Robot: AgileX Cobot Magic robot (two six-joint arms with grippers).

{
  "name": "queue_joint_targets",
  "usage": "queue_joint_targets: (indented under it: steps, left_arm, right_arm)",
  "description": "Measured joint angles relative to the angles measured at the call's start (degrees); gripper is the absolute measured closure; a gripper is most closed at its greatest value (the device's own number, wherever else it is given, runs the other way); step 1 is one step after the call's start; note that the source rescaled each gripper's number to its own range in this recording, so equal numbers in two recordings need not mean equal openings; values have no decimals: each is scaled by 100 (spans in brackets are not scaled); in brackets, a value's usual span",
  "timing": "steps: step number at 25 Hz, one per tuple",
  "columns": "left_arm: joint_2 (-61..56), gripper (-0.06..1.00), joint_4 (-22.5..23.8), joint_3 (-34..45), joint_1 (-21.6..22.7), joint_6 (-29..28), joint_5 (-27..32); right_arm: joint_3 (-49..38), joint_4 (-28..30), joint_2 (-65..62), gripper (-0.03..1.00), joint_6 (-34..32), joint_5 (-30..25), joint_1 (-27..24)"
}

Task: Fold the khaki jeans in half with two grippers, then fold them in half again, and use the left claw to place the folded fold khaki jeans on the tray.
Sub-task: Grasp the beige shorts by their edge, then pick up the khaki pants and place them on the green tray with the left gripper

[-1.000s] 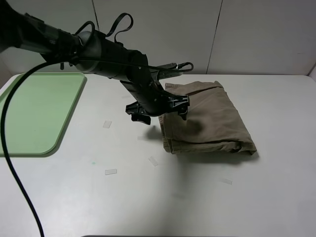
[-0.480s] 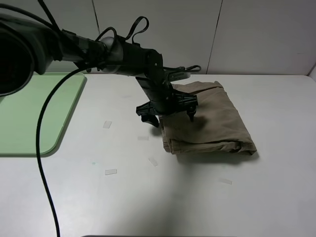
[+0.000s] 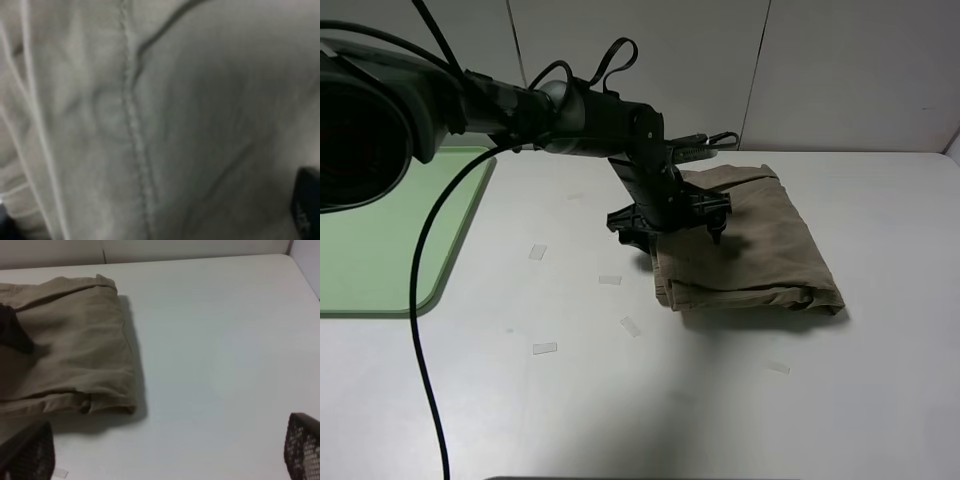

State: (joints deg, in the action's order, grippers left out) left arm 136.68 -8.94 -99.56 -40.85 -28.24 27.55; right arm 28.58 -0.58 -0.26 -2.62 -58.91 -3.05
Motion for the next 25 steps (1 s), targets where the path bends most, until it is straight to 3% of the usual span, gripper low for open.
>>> queue_joint_targets:
  steps: [4, 5, 10, 19, 25]
  left_arm:
    - [29, 21, 13, 0, -12, 0, -17]
    - [41, 31, 19, 0, -12, 0, -29]
    - [96, 57, -98, 0, -14, -47, -108]
    - [96, 59, 127, 0, -43, -84, -109]
    - [-35, 63, 466, -201, 59, 221, 765]
  right_arm:
    - [0, -5, 0, -3, 0, 0, 0]
    - [0, -5, 0, -3, 0, 0, 0]
    - [0, -5, 0, -3, 0, 0, 0]
    - [0, -5, 0, -3, 0, 0, 0]
    - [0, -10, 0, -3, 0, 0, 0]
